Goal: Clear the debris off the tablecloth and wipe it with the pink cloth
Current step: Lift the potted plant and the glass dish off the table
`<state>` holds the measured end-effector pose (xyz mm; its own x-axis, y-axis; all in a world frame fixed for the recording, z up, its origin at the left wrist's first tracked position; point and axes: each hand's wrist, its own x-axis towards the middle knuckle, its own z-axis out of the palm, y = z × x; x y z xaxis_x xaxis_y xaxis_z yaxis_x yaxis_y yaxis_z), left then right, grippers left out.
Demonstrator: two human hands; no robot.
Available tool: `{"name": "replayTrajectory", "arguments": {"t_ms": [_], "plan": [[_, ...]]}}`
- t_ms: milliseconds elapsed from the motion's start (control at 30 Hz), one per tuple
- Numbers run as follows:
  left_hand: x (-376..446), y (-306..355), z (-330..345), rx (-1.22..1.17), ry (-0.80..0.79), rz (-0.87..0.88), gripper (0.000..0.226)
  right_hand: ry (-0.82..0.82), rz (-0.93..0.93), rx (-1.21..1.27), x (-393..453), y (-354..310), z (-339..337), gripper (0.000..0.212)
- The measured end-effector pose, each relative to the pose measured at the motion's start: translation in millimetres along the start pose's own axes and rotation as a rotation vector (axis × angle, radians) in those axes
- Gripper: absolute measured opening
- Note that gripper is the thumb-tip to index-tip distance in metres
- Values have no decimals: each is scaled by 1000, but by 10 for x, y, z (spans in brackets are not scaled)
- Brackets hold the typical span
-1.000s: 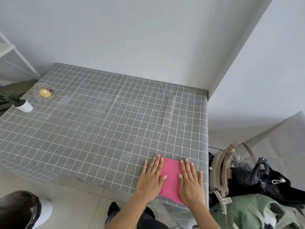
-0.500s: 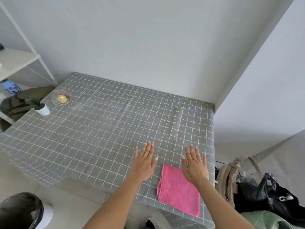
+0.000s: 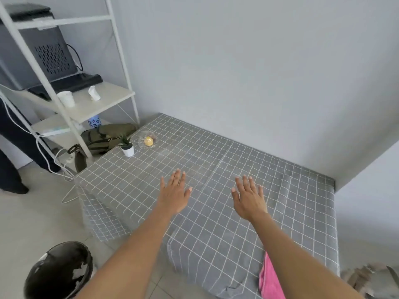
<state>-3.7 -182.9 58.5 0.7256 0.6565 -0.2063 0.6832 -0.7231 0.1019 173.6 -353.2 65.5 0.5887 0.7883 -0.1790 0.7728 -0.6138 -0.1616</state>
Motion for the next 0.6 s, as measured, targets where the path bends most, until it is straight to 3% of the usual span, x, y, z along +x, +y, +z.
{"name": "replayTrajectory", "arguments": {"t_ms": [367,600], "plan": [[-248,-1919,-247,-55,-96,-168,60,-91,-135,5,469,-1894,216,56],[-270,-2638,-213,-59,-98,-244,61,-179,-197,-29,831,-2645,368,60]]}}
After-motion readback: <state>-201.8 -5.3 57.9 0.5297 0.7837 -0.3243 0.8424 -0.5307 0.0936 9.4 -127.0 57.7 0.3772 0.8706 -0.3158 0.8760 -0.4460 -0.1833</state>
